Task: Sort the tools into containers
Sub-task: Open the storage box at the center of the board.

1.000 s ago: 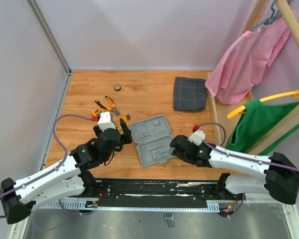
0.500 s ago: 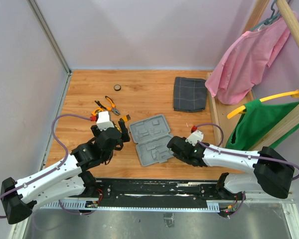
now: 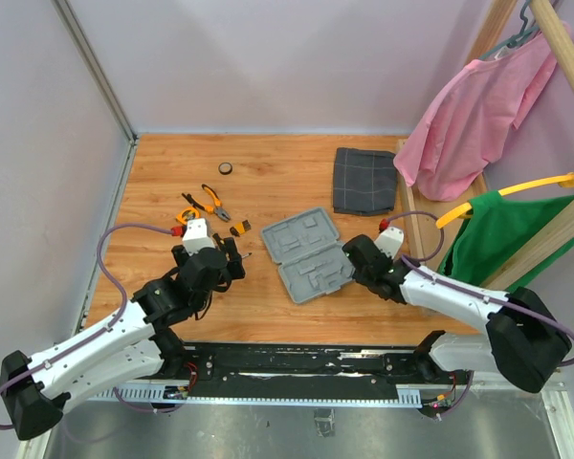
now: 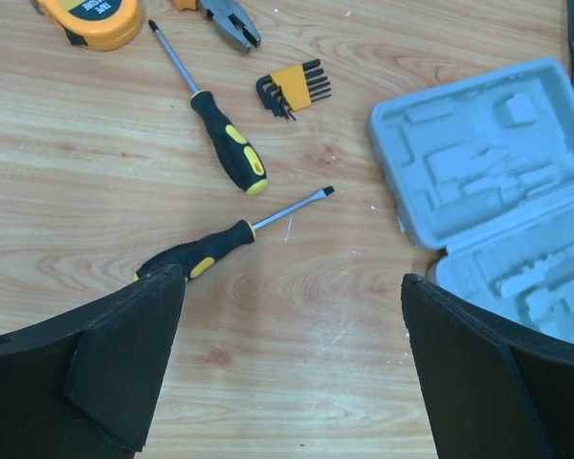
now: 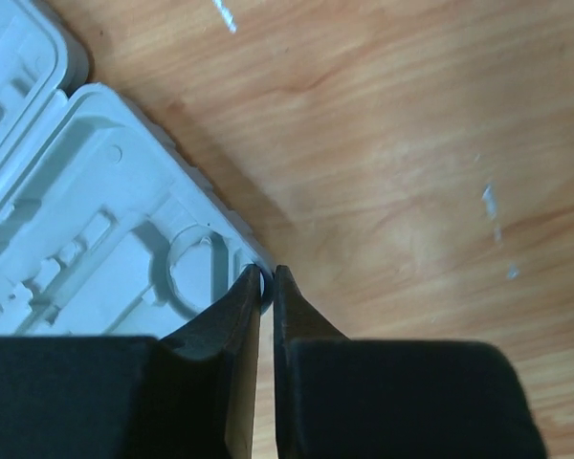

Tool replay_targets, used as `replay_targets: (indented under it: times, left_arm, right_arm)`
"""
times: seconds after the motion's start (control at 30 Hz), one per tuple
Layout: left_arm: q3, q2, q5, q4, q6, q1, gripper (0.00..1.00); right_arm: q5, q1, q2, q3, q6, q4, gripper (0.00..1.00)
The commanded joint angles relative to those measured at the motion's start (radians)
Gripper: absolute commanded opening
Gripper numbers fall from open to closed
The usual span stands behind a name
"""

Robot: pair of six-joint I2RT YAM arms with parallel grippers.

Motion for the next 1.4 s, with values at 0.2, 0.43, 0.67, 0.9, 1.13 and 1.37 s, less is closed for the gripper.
replay_targets:
  times: [0.2,0.43,0.67,0.9,1.13,1.37]
  left_arm:
    - [-0.013,0.001,0.033,0.011,0.011,0.008,0.99]
    - [-0.01,-0.004,0.034,0.016,0.021,0.008,0.99]
    - [-0.006,-0.004,0.044,0.024,0.032,0.008,0.99]
    - [-0.006,-0.005,0.042,0.019,0.039,0.009,0.99]
    - [-0.014,-0.007,0.013,0.024,0.019,0.008,0.99]
    - [-0.016,0.01,0.014,0.04,0.024,0.008,0.99]
  right_arm:
    - [-0.336,-0.265,0.124,0.138,-0.627,0.172,0.02]
    - [-0.643,-0.329,0.227,0.263,-0.925,0.053,0.01]
    - [-0.548,-0.329,0.286,0.341,-1.091,-0.038,0.01]
    - [-0.358,-0.331,0.282,0.399,-1.002,-0.056,0.5]
    - [-0.329,-0.313,0.137,0.288,-0.606,-0.057,0.6]
    - [-0.291,-0.161,0.018,0.109,-0.149,-0.056,0.62]
